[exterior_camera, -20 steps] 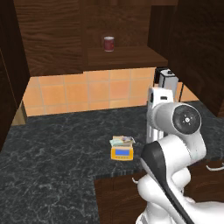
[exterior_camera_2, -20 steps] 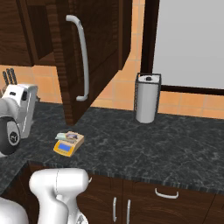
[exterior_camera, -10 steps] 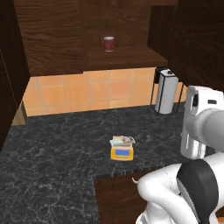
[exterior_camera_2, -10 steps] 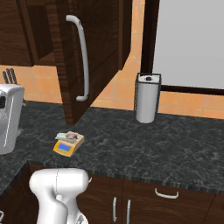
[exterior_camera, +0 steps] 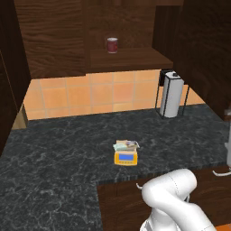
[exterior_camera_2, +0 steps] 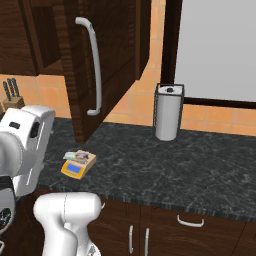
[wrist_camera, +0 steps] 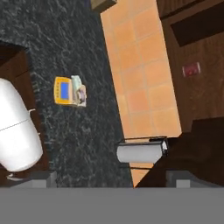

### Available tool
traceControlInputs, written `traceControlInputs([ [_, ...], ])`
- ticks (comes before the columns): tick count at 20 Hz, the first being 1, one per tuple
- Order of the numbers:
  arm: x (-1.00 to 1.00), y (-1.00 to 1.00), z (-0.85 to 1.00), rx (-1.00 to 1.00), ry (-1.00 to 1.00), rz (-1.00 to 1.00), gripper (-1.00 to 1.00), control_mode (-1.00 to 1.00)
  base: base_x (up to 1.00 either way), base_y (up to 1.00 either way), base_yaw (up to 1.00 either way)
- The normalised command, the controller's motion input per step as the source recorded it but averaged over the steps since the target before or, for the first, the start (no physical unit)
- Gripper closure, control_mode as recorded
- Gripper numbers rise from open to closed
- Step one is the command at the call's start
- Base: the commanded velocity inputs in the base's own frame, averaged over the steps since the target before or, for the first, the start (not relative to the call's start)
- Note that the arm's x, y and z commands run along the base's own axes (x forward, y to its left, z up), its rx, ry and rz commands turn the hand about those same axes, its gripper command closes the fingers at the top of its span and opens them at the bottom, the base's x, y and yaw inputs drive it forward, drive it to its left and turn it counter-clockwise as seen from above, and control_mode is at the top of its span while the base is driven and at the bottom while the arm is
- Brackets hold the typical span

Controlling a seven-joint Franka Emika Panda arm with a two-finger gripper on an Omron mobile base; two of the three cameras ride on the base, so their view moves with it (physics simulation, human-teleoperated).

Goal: Pick the bar and place it on the digital scale for weighing, and close the cabinet.

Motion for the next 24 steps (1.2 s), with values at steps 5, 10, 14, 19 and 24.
traceControlInputs([
  [5, 0.01, -0.82, -1.00, 0.03, -0.58, 0.24, -1.00, -1.00, 0.00, 0.00, 0.00],
  [10, 0.49, -0.63, -0.95, 0.06, -0.57, 0.27, -1.00, -1.00, 0.00, 0.00, 0.00],
  [14, 1.00, -0.43, -0.99, 0.09, -0.44, 0.22, -1.00, -1.00, 0.00, 0.00, 0.00],
  [19, 0.93, -0.11, -0.74, 0.14, -0.54, 0.23, -1.00, -1.00, 0.00, 0.00, 0.00],
  [24, 0.55, 0.08, 0.41, 0.01, -0.41, 0.23, -1.00, -1.00, 0.00, 0.00, 0.00],
])
